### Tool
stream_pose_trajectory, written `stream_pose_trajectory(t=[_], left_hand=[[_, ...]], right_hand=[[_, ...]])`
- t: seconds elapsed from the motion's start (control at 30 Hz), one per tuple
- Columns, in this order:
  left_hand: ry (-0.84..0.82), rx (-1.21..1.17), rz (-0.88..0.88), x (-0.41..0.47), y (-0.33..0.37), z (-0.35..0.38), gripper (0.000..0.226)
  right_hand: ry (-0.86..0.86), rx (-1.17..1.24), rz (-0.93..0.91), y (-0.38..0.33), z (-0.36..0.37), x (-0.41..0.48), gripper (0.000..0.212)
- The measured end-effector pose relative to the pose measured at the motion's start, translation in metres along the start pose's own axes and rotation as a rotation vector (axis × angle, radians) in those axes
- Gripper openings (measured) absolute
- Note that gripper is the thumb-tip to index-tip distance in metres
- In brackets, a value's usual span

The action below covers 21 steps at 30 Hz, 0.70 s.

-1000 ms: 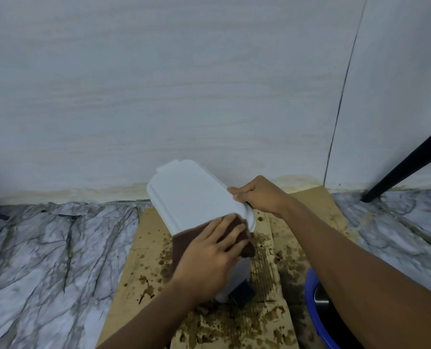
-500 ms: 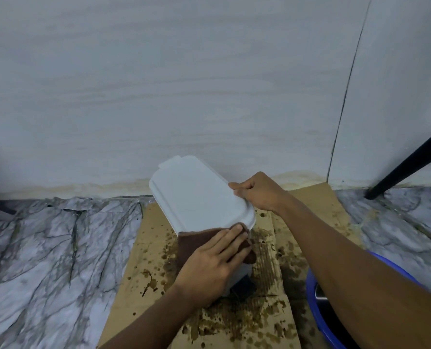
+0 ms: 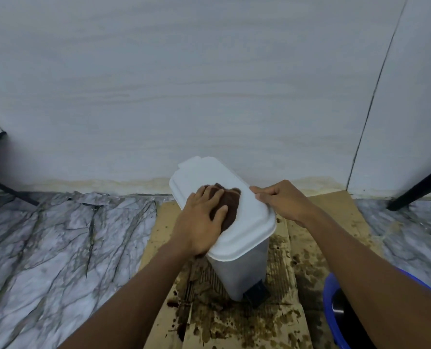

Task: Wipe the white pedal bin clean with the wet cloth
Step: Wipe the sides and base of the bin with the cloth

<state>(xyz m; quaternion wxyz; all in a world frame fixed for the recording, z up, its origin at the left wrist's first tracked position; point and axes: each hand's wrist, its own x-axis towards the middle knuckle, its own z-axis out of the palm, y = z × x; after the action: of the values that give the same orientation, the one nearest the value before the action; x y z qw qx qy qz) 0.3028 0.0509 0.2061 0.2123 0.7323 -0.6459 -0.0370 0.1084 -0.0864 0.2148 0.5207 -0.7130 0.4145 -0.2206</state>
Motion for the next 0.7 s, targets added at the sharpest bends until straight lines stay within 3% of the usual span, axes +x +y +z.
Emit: stream_pose_trajectory(t=[0.07,0.2,0.4,0.57,0.63,0.7], left_hand=[[-0.057,0.065,-0.051,0.035,-0.01,-0.003,0.059],[-0.173,0.155,-0.08,0.083,-0.027,-0.006,0.059],[-0.234,0.175,0.052,0.126,-0.03,-0.004,0.052],[-0.265,0.14,0.13,0.141,-0.026,-0.004,0.045],[-0.284,0.147,0.095,0.146,-0.02,-0.007,0.044],[-0.292,0.113,-0.001,0.149,-0.019,-0.009,0.047]], right_hand=[[0.034,-0.05,-0.021,-0.002,0.004,-0.008,0.022],[0.162,-0.456,-0.113,-0.017,0.037,-0.034,0.048],[0.21,-0.911,-0.315,-0.017,0.113,-0.069,0.115],[0.202,-1.018,-0.479,0.008,0.101,-0.056,0.095],[0.179,-0.982,-0.583,0.014,0.069,-0.047,0.096],[0.043,-0.868,-0.534,0.015,0.024,-0.035,0.097]])
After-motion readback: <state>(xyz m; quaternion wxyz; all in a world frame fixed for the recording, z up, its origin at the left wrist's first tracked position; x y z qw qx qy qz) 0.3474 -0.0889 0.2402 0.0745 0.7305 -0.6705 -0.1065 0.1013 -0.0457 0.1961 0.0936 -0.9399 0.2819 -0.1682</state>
